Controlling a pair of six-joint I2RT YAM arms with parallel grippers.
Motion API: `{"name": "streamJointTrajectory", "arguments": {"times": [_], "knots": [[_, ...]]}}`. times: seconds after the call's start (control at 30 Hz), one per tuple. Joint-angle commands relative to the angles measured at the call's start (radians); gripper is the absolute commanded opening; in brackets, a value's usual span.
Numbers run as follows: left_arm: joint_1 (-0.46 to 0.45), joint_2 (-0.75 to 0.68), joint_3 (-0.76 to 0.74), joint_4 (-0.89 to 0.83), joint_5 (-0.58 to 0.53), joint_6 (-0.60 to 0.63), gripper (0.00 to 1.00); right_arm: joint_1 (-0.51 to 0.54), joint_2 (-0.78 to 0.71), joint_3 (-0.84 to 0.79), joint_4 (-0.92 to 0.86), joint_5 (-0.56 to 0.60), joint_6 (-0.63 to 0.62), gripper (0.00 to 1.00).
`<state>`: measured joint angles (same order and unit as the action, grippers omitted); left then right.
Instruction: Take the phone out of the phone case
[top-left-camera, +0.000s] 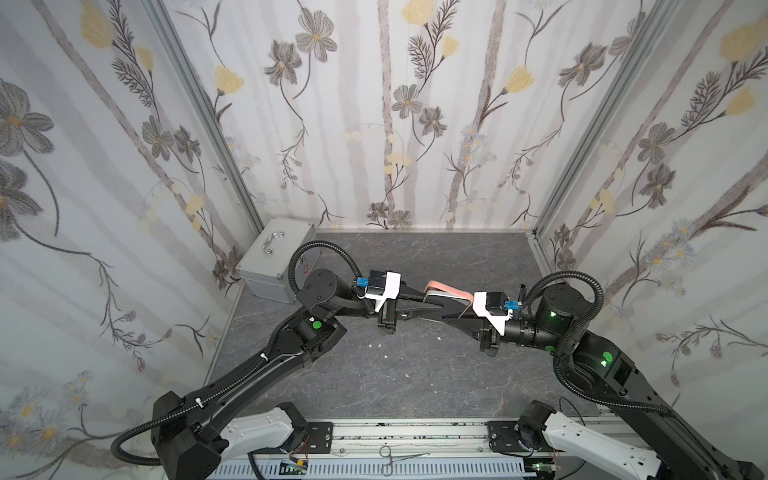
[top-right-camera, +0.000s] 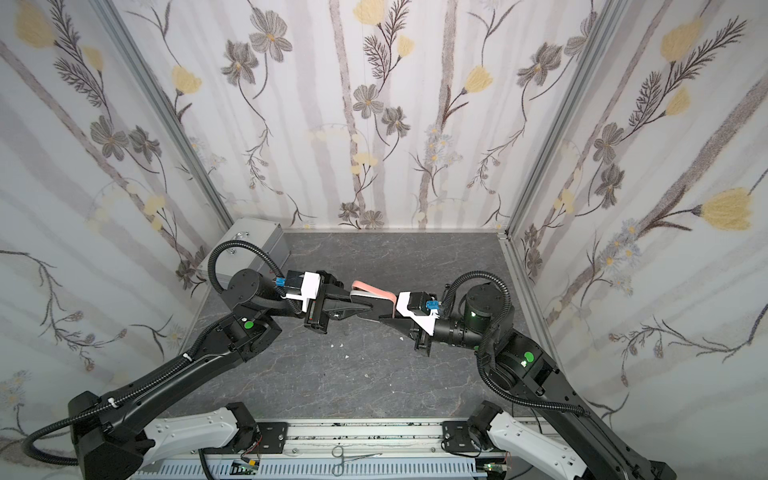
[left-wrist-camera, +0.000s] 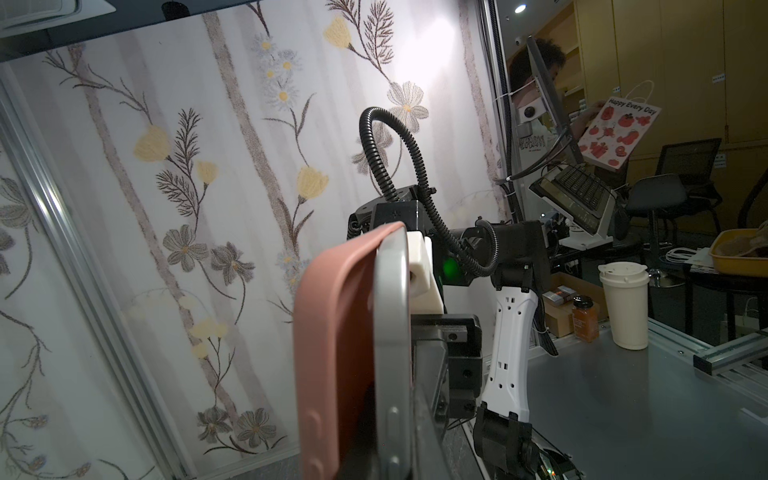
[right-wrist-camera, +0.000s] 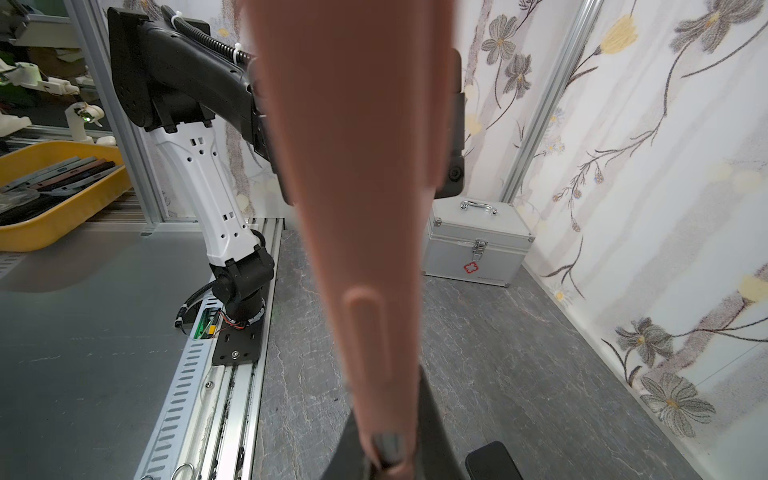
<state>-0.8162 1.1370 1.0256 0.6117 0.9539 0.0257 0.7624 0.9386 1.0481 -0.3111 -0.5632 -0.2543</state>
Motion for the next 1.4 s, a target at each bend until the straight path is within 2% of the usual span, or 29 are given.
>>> {"name": "streamJointTrajectory", "arguments": {"times": [0.0, 0.1, 0.17, 0.23, 0.33, 0.47, 0.57, 0.7, 0.87, 1.0, 1.37], "knots": [[0.007, -0.007, -0.015, -0.075, -0.013, 0.03, 0.0, -0.007, 0.002, 0.002, 0.191, 0.03, 0.039, 0.06], [0.037, -0.034, -0.036, -0.083, -0.063, 0.048, 0.0, -0.032, -0.012, -0.017, 0.144, 0.084, 0.044, 0.4], [0.058, -0.047, -0.036, -0.134, -0.09, 0.085, 0.0, -0.062, -0.034, -0.035, 0.133, 0.128, 0.07, 0.51], [0.064, -0.05, -0.01, -0.249, -0.134, 0.16, 0.0, -0.101, -0.057, -0.046, 0.136, 0.163, 0.103, 0.55], [0.065, -0.03, 0.052, -0.432, -0.183, 0.258, 0.0, -0.158, -0.07, -0.033, 0.137, 0.173, 0.163, 0.55], [0.065, -0.021, 0.073, -0.52, -0.225, 0.332, 0.0, -0.217, -0.033, 0.035, 0.104, 0.089, 0.223, 0.53], [0.065, 0.001, 0.115, -0.637, -0.257, 0.395, 0.0, -0.224, 0.0, 0.103, 0.072, 0.026, 0.246, 0.53], [0.065, 0.02, 0.16, -0.741, -0.28, 0.453, 0.0, -0.222, 0.1, 0.242, -0.079, -0.054, 0.19, 0.52], [0.047, 0.053, 0.227, -0.882, -0.314, 0.539, 0.0, -0.182, 0.199, 0.348, -0.25, 0.027, 0.091, 0.5], [0.035, 0.055, 0.247, -0.914, -0.31, 0.569, 0.0, -0.126, 0.259, 0.41, -0.327, 0.065, 0.051, 0.5], [0.007, 0.043, 0.235, -0.937, -0.311, 0.616, 0.0, -0.11, 0.319, 0.44, -0.376, 0.041, 0.035, 0.49]]}}
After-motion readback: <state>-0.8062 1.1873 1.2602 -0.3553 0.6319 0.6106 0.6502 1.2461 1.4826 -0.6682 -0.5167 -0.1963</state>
